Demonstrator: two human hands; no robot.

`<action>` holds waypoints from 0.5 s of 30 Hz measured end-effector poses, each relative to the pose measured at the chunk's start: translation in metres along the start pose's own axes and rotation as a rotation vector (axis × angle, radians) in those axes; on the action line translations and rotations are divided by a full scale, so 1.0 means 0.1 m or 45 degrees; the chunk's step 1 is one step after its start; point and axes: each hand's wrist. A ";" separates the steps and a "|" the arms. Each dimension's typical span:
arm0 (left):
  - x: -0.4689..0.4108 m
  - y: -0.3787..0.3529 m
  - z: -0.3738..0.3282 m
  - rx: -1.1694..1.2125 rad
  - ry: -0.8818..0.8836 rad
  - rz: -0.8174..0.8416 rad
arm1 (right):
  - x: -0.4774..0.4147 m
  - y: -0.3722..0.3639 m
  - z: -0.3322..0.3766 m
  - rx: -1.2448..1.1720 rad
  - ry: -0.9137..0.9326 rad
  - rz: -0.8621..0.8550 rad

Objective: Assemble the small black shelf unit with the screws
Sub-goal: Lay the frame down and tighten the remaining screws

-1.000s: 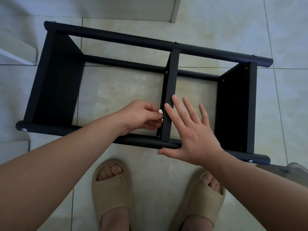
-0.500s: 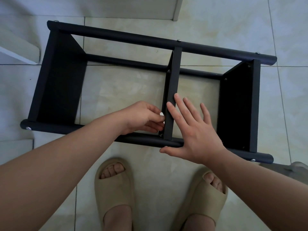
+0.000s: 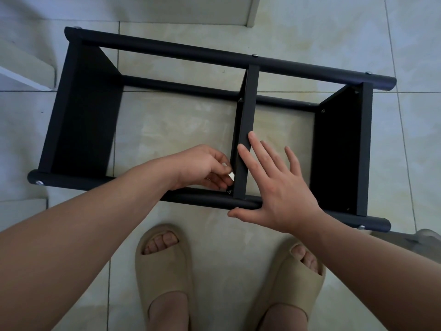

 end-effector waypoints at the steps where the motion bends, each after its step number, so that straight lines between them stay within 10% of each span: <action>1: 0.01 0.00 0.00 -0.021 -0.003 0.000 | 0.00 0.00 0.00 -0.002 0.000 0.002; 15: 0.09 0.08 0.05 -0.217 -0.040 0.046 | 0.00 -0.01 0.00 -0.016 0.009 -0.020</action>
Point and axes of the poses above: each hand's wrist, its own x-axis away from the middle knuckle, its own y-axis out of the back of the hand, z = x × y, and after that the axes turned 6 degrees about x, right-handed
